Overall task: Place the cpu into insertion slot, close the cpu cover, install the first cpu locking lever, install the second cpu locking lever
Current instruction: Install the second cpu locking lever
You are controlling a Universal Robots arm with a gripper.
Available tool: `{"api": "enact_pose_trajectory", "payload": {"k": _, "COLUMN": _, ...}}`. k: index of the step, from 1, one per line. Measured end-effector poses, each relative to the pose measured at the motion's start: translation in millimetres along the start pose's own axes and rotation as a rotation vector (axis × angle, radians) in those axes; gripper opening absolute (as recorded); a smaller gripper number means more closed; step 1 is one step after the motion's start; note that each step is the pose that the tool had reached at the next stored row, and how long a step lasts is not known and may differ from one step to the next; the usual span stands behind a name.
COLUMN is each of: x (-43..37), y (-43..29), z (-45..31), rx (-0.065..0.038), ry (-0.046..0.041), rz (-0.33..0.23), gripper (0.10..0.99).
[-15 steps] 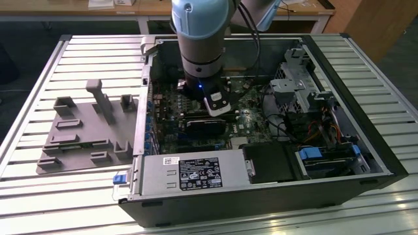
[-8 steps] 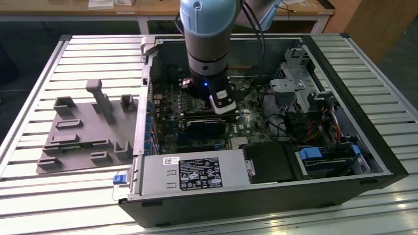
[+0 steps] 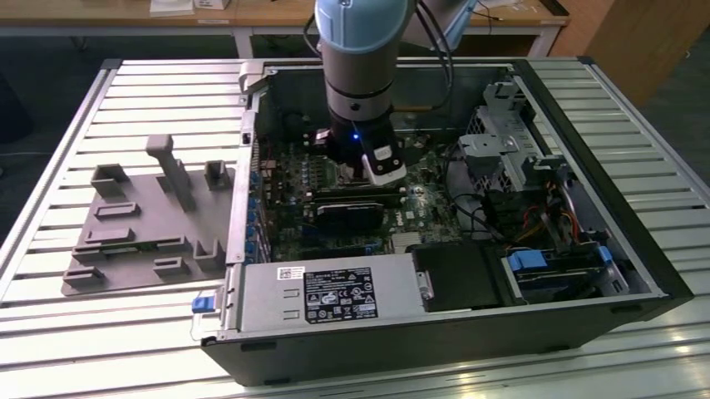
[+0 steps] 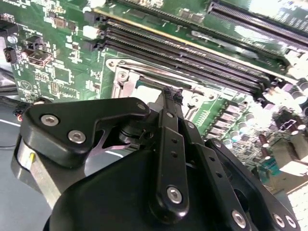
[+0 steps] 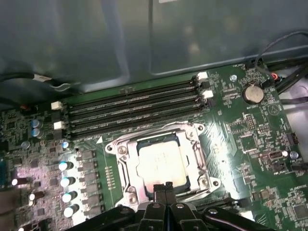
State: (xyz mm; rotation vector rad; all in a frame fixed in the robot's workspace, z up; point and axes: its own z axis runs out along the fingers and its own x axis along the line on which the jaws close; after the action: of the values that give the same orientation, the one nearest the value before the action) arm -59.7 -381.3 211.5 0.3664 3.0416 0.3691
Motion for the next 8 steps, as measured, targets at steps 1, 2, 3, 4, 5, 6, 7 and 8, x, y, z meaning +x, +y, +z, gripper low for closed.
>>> {"api": "enact_pose_trajectory", "payload": {"k": 1, "x": -0.4, "y": 1.5, "z": 0.4, "rx": 0.003, "ry": -0.0008, "rz": 0.000, "gripper": 0.102}}
{"api": "enact_pose_trajectory", "payload": {"k": 2, "x": -0.7, "y": 2.8, "z": 0.6, "rx": 0.007, "ry": -0.0016, "rz": -0.001, "gripper": 0.102}}
{"api": "enact_pose_trajectory", "payload": {"k": 3, "x": -1.1, "y": 3.7, "z": 0.9, "rx": 0.010, "ry": -0.0024, "rz": -0.001, "gripper": 0.102}}
{"api": "enact_pose_trajectory", "payload": {"k": 4, "x": -1.5, "y": 4.5, "z": 1.1, "rx": 0.013, "ry": -0.0032, "rz": -0.001, "gripper": 0.102}}
{"api": "enact_pose_trajectory", "payload": {"k": 5, "x": -1.6, "y": 5.5, "z": 1.4, "rx": 0.017, "ry": -0.0040, "rz": -0.001, "gripper": 0.102}}
{"api": "enact_pose_trajectory", "payload": {"k": 6, "x": -1.7, "y": 6.8, "z": 1.7, "rx": 0.020, "ry": -0.0046, "rz": -0.002, "gripper": 0.102}}
{"api": "enact_pose_trajectory", "payload": {"k": 7, "x": -1.7, "y": 8.1, "z": 2.1, "rx": 0.022, "ry": -0.0051, "rz": -0.002, "gripper": 0.102}}
{"api": "enact_pose_trajectory", "payload": {"k": 8, "x": -1.6, "y": 9.7, "z": 2.4, "rx": 0.024, "ry": -0.0055, "rz": -0.002, "gripper": 0.102}}
